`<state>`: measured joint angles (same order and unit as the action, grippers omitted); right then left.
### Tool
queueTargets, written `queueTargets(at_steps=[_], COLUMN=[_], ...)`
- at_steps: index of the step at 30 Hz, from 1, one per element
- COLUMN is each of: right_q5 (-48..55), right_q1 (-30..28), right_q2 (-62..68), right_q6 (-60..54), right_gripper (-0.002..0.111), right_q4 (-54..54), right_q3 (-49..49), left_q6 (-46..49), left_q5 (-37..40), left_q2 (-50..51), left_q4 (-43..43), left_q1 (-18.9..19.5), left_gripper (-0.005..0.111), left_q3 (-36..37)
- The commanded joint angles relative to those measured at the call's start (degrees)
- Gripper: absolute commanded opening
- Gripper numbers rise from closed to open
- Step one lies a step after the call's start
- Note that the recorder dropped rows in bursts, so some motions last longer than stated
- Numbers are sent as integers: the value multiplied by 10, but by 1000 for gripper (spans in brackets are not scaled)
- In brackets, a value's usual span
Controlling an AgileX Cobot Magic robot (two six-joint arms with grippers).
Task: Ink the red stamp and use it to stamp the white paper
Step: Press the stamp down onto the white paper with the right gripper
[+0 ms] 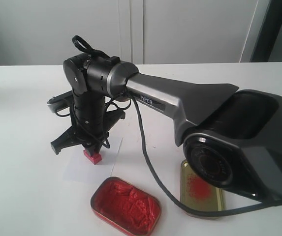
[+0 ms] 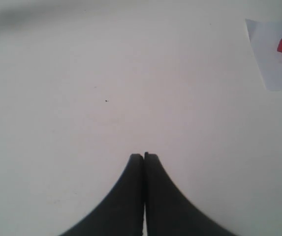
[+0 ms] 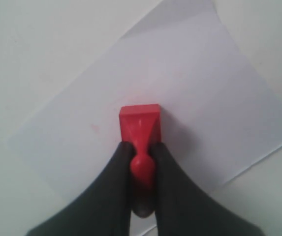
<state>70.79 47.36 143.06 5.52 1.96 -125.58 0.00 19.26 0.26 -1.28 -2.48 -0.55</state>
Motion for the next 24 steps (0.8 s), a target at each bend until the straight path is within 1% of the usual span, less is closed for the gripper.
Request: queueTargets(at_steps=[1, 11, 24], right_q5=[-8, -8, -8], right_q1=[0, 0, 0], right_q2=[36, -19, -63], right_q6=[14, 23, 6], right_gripper=[0, 0, 0], right_q4=[10, 9, 10], right_q3=[23, 23, 23], left_q6=[0, 0, 0], left_q5=[10, 10, 10], left_q2=[-3, -3, -3], left_q4=[-1, -1, -1], left_q1=[0, 0, 0], left_gripper=[0, 0, 0], left_q3=[6, 6, 6])
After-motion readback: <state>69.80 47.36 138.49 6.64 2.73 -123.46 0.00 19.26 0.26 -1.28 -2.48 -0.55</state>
